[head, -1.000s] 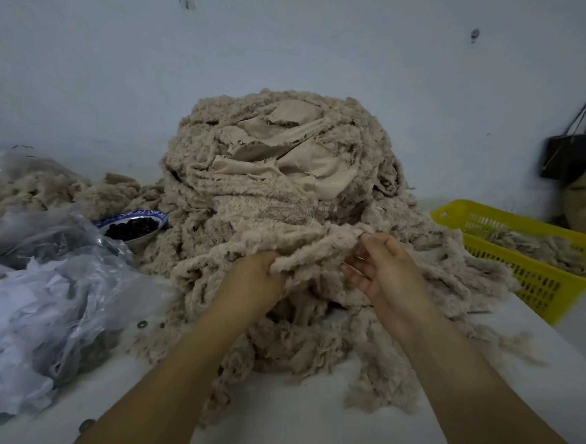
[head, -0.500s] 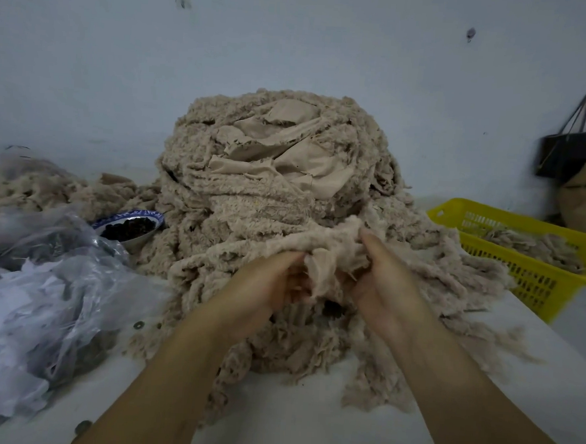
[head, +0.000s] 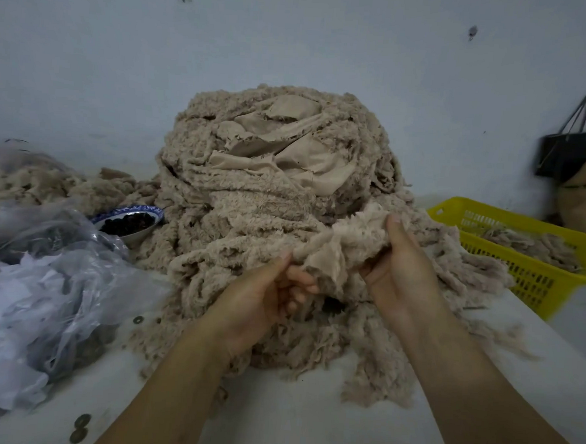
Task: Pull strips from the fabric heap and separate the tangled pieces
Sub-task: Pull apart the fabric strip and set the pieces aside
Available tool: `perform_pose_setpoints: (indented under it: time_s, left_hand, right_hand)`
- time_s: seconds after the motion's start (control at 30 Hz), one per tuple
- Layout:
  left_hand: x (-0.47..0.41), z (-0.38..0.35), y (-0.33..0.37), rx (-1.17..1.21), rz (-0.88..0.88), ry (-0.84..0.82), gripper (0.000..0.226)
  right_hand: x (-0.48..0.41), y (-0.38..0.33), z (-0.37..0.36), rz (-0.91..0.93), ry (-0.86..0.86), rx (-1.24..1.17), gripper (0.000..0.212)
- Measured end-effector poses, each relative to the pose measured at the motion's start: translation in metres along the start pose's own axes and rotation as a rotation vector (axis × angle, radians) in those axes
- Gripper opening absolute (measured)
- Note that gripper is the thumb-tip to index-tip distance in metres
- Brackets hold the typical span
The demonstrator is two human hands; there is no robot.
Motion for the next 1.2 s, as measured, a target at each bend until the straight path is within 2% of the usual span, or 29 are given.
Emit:
perform_pose_setpoints:
  time_s: [0.13,0.27,0.33,0.4,0.5,0.53,0.6,0.7,0.73,0.8,0.87,0.93,1.03,1.13,1.2]
  left_hand:
    - [-0.002,0.001,-0.003,-0.052,0.019,0.100,0.041]
    - [0.001,-0.006,0.004,-0.351,-0.056,0.205,0.069]
    - [0.004,-0.015,0.012,-0.520,-0.100,0.172,0.075]
    - [0.004,-0.026,0.018,-0.595,-0.109,0.096,0.061]
    - [0.001,-0.036,0.020,-0.553,-0.080,0.074,0.025]
    - [0.001,-0.038,0.021,-0.562,-0.080,0.083,0.021]
    - [0.002,-0.038,0.023,-0.581,-0.110,0.123,0.035]
    - [0.004,-0.032,0.029,-0.453,-0.189,0.252,0.045]
    - [0.004,-0.031,0.030,-0.402,-0.197,0.290,0.047]
    - [0.002,-0.030,0.030,-0.358,-0.185,0.331,0.051]
    - [0.000,-0.030,0.028,-0.349,-0.160,0.376,0.057]
    - [-0.001,-0.028,0.026,-0.368,-0.147,0.430,0.060]
    - [-0.001,-0.024,0.024,-0.427,-0.143,0.451,0.061]
    - [-0.002,-0.019,0.017,-0.544,-0.015,0.346,0.066]
    - [-0.004,-0.025,0.007,-0.471,0.069,0.160,0.061]
  right_hand:
    - [0.002,0.002,-0.004,-0.007,-0.065,0.024,0.037]
    - [0.005,0.005,-0.007,-0.015,-0.152,0.144,0.031]
    - [0.006,0.005,-0.009,0.034,-0.191,0.311,0.030]
    - [0.008,0.006,-0.013,0.049,-0.241,0.430,0.034]
    - [0.013,0.008,-0.023,0.036,-0.331,0.493,0.038]
    - [0.014,0.008,-0.025,0.041,-0.336,0.512,0.039]
    - [0.016,0.007,-0.023,0.044,-0.305,0.544,0.048]
    - [0.023,0.011,-0.014,0.033,-0.305,0.673,0.081]
    - [0.028,0.017,-0.012,0.033,-0.324,0.746,0.086]
    - [0.038,0.027,-0.012,0.058,-0.328,0.893,0.078]
    - [0.042,0.036,-0.014,0.104,-0.311,0.952,0.053]
    - [0.038,0.039,-0.013,0.160,-0.247,0.914,0.030]
    - [0.031,0.037,-0.008,0.091,-0.148,0.738,0.036]
    - [0.029,0.031,-0.008,0.063,-0.178,0.580,0.030]
    - [0.029,0.028,-0.008,0.033,-0.232,0.493,0.033]
Point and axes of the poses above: each hand's wrist, its own x-axis away from the middle knuckle, its own z-axis out of the back of the hand, y = z × x, the point moved 4 cm from there along -x, towards the middle knuckle, and after that the axes turned 3 degrees about z, right-handed, at the moved point
